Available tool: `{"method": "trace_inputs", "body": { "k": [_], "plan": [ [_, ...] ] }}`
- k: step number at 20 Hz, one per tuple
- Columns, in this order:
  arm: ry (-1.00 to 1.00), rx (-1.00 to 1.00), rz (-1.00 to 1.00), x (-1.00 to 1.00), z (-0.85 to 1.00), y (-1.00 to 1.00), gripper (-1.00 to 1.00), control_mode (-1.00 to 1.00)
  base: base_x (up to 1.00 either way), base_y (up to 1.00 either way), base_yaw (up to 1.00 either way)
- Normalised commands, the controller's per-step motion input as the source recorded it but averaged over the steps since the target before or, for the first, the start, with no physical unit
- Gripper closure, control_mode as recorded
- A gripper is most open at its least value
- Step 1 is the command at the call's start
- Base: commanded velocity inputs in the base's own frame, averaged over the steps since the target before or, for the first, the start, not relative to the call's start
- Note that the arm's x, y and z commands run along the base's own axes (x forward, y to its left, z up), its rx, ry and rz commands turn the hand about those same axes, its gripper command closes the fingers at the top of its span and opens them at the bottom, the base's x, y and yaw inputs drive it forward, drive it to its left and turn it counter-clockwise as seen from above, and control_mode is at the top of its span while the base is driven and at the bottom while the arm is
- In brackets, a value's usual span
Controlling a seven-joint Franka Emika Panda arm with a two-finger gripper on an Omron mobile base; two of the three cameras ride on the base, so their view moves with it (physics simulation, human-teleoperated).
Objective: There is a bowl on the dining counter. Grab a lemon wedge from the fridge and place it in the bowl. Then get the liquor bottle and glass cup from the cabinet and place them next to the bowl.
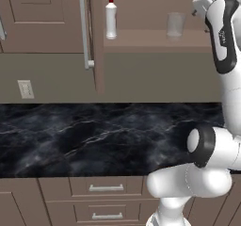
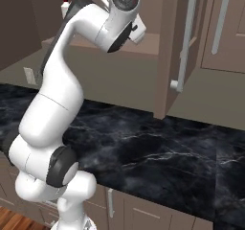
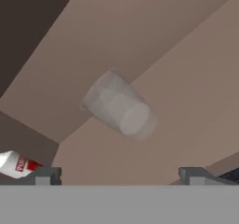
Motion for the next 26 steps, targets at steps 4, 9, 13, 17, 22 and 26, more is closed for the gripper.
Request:
{"method": "trace_inputs", "body": {
  "k": [4, 9, 13, 17, 22, 26],
  "plan": [
    [0.0, 0.07, 0.02, 0.54, 0.0, 0.0, -1.0, -1.0, 0.0, 0.0, 0.0],
    [0.0, 0.05, 0.03, 0.49, 0.0, -0.01, -1.0, -1.0, 0.0, 0.0, 0.0],
    [0.0, 0.04, 0.04, 0.42, -0.02, -0.07, -1.0, -1.0, 0.0, 0.0, 0.0],
    [0.0, 0.03, 0.04, 0.33, 0.0, -0.08, -1.0, -1.0, 0.0, 0.0, 0.0],
    [0.0, 0.01, 0.03, 0.34, -0.02, -0.11, -1.0, -1.0, 0.0, 0.0, 0.0],
    [0.0, 0.0, 0.02, 0.27, -0.04, -0.09, -1.0, -1.0, 0.0, 0.0, 0.0]
  ]
}}
